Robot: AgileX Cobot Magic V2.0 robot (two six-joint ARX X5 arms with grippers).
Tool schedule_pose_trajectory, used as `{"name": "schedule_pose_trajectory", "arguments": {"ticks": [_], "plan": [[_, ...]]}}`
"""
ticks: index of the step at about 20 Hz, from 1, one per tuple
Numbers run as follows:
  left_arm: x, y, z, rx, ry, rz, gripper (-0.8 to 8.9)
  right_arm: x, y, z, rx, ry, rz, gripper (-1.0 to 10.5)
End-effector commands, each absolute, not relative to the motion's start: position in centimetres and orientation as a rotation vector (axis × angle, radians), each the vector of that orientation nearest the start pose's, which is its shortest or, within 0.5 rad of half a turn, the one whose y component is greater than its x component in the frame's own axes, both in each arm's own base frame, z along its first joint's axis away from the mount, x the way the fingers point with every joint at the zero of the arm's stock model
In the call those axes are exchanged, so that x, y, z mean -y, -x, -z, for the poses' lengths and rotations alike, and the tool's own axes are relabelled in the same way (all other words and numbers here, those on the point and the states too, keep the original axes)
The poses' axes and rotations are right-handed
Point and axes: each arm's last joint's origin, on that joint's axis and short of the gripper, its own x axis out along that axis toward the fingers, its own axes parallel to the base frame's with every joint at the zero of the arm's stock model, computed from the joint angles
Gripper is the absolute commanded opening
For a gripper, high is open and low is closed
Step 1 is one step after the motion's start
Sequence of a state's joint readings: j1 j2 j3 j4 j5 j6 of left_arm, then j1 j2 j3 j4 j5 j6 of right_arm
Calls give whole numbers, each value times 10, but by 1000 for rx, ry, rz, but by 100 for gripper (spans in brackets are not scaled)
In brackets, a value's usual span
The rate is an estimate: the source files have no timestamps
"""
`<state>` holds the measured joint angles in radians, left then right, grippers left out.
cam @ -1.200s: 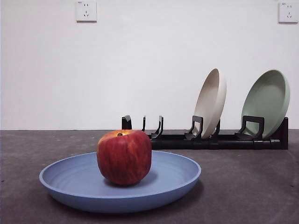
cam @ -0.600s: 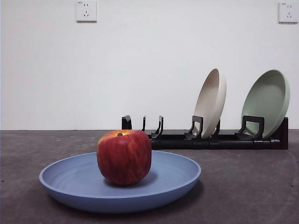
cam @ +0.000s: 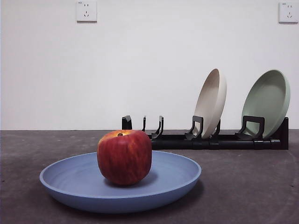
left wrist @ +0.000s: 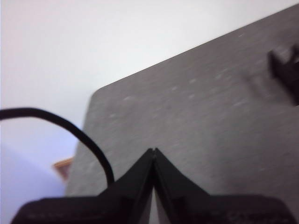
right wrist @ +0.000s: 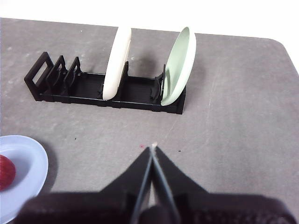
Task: Take the blue plate from the plate rack,put the plate on the table,take the apple from the table,put the apple in the plate
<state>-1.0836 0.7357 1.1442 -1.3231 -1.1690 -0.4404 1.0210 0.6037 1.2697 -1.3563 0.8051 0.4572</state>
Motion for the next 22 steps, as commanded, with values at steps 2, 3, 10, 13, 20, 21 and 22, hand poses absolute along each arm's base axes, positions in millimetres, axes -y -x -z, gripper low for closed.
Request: {"name": "schedule_pose_trajectory", "arguments": {"ticks": [2,3,10,13,20,21,22], "plan": [[42,-69,-363,-434,-263,-310,-4,-10,-31,-395,-463,104,-96,1],[38,-74,-357,-413,-179,-394,-4,-10,-31,-395,-463,104,-96,1],[21,-107,-288,-251,165,-308,-4,-10,-31,-395,-463,104,-96,1],[18,-113,-269,-155,112,-22,-4,-10,-31,-395,-463,104,-96,1],[-5,-99,-218,-101,101,-41,-4,-10,-31,-395,-463,104,-96,1],[-6,-98,-205,-91,103,-23,-4,-10,-31,-395,-463,104,-96,1],[-6,-98,-191,-93,103,0,-4,-10,-31,-395,-463,104,-96,1]]}}
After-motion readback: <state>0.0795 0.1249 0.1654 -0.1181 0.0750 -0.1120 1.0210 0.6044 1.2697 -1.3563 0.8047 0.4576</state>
